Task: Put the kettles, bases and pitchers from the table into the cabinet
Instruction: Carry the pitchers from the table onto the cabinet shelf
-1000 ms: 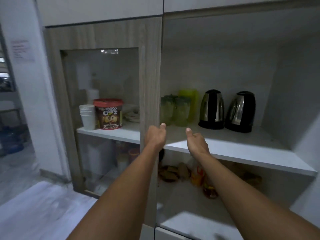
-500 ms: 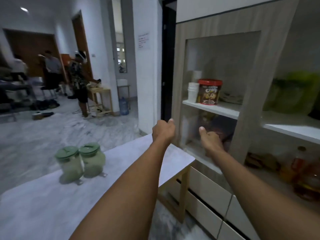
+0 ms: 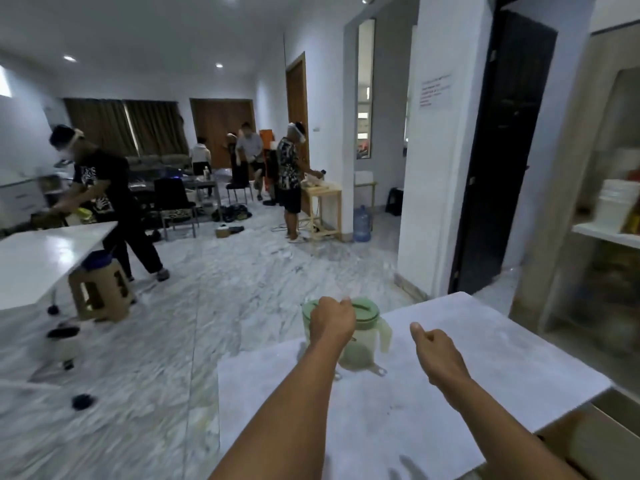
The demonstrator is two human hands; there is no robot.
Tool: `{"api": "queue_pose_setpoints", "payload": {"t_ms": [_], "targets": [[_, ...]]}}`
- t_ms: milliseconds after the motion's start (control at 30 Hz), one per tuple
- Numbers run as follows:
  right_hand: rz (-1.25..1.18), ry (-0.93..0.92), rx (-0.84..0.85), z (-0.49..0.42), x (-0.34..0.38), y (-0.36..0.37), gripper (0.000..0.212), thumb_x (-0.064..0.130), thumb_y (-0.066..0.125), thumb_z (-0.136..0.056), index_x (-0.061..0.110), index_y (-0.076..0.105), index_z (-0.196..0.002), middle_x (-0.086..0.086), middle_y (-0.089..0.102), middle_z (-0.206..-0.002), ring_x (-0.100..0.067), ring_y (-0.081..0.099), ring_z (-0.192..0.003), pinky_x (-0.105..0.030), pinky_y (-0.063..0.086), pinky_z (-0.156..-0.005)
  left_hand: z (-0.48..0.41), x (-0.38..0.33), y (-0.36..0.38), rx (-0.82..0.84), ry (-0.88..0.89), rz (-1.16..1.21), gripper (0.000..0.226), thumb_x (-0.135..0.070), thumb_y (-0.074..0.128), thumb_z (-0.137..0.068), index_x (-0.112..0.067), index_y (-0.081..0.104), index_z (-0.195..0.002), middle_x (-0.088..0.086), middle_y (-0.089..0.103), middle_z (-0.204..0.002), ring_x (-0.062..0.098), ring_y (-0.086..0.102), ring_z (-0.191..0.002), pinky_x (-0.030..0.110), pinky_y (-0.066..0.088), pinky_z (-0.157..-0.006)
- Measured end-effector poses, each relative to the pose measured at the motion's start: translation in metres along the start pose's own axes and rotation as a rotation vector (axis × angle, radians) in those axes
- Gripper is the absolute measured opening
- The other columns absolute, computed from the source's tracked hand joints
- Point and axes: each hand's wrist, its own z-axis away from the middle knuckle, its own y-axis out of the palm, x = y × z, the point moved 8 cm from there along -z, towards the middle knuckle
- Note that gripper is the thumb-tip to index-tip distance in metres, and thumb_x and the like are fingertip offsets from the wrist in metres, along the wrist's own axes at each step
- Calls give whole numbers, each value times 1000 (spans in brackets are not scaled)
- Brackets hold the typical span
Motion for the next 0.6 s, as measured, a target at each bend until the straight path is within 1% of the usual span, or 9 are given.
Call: {"api": "queue_pose_setpoints", "payload": {"t_ms": [133,200,267,300,333,367,433,500,600], "targets": [[61,-23,10,-47,10,27,44,49,37,-100,14,44,-74,-4,50,-73,-25,49,-70,-38,44,-71,-42,25,23,27,-67,27,48,-33,43,-100,0,52,-133,21,55,-137,36,54,-124,35,44,-96],[100,-30,17,-78,7,41,44,49,40,-99,19,35,-67,-1,42,-66,-22,42,-63,-34,36,-61,-66,40,40,24,-120,45,48,-33,45,-99,0,53,-133,20,56,-136,35,54,-123,34,45,-95],[146,-10,64,-109,-4,58,40,49,44,-97,21,37,-70,0,42,-70,-25,45,-69,-33,32,-61,-91,56,60,3,-183,73,47,-34,49,-97,-1,56,-130,19,59,-133,35,56,-121,35,46,-94],[167,16,96,-125,-12,66,33,48,48,-96,19,48,-81,-2,49,-80,-29,53,-82,-34,36,-67,-103,65,71,-1,-223,95,48,-35,51,-95,-2,56,-130,18,60,-132,35,57,-120,35,46,-94],[195,48,129,-140,-19,74,32,46,53,-96,14,55,-104,-7,56,-98,-33,57,-101,-35,41,-78,-113,72,82,-3,-269,117,49,-36,53,-94,-3,55,-130,17,60,-131,34,57,-120,35,46,-94],[216,84,157,-154,-28,81,47,42,58,-94,9,50,-126,-13,58,-119,-36,54,-118,-38,44,-89,-121,79,91,-6,-318,140,52,-39,56,-91,-4,55,-131,16,61,-130,34,57,-120,36,46,-95],[237,111,196,-179,-38,94,72,35,69,-88,5,36,-144,-18,47,-143,-36,48,-131,-42,43,-101,-143,95,111,-42,-411,220,63,-46,63,-82,-6,55,-130,15,63,-127,34,57,-118,40,47,-100],[245,135,255,-203,-50,110,79,32,76,-83,6,35,-146,-18,46,-145,-34,49,-130,-39,44,-98,-161,109,133,-48,-474,300,73,-55,67,-74,-8,56,-129,14,63,-126,35,57,-117,44,45,-102],[252,149,317,-226,-70,134,48,34,72,-84,7,57,-121,-14,65,-117,-32,61,-106,-40,50,-88,-177,121,157,-26,-502,385,61,-54,69,-78,-9,64,-119,10,68,-116,32,62,-111,40,48,-98]]}}
